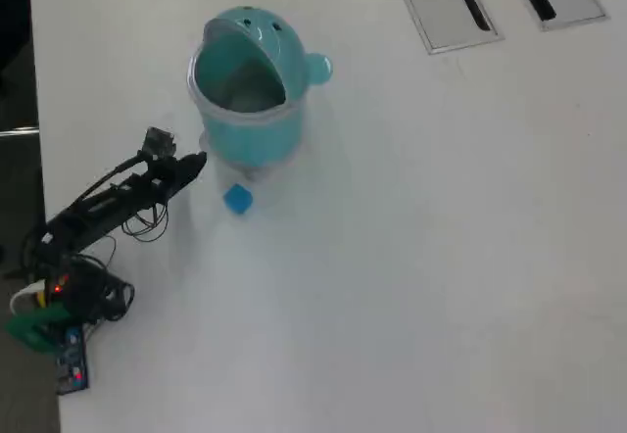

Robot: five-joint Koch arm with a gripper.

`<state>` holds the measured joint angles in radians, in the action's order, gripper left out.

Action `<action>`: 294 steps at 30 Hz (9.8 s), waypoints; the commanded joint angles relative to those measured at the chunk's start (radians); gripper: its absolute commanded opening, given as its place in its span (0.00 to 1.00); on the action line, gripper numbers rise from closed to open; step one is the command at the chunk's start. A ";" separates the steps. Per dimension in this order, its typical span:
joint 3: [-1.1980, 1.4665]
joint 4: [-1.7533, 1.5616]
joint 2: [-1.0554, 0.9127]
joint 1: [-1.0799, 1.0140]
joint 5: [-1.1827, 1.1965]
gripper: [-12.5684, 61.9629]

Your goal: Grasp RGB lego blocks and put them in the bin one by one.

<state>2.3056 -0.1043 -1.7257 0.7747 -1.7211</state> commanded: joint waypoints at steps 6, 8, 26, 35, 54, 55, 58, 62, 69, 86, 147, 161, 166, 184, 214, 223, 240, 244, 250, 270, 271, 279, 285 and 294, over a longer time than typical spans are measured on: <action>-0.023 -0.023 0.005 -0.126 -0.060 0.59; -0.020 -0.023 0.011 -0.156 -0.063 0.59; 0.009 -0.026 0.094 -0.307 -0.080 0.59; -0.051 -0.029 0.164 -0.345 -0.092 0.59; -0.150 -0.031 0.275 -0.373 -0.137 0.60; -0.149 -0.025 0.265 -0.374 -0.141 0.60; -0.144 -0.014 0.222 -0.373 -0.144 0.60; -0.118 0.021 0.138 -0.383 -0.183 0.60; -0.071 0.146 0.009 -0.422 -0.232 0.60; 0.017 0.176 0.025 -0.505 -0.230 0.60; -1.158 0.296 0.284 0.069 -0.066 0.34; -1.140 0.124 0.341 -0.126 -0.069 0.61; -1.124 0.124 0.318 -0.115 -0.066 0.63; -0.762 0.140 -0.043 -0.132 0.276 0.63; -0.235 0.123 -0.624 -0.227 1.072 0.62; 0.049 -0.276 -0.638 -0.466 1.439 0.61; 0.609 -0.867 -0.635 -0.617 1.588 0.61; 0.652 -0.904 -0.635 -0.641 1.608 0.61; 0.703 -0.956 -0.635 -0.663 1.608 0.61; 0.864 -1.068 -0.635 -0.693 1.608 0.61; 0.864 -1.058 -0.635 -0.707 1.608 0.62; 0.865 -0.761 -0.634 -0.761 1.605 0.65; 0.865 -0.563 -0.632 -0.767 1.606 0.65; 0.865 -0.318 -0.630 -0.793 1.594 0.64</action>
<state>3.0910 -0.4801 -2.2918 -0.0169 -0.1319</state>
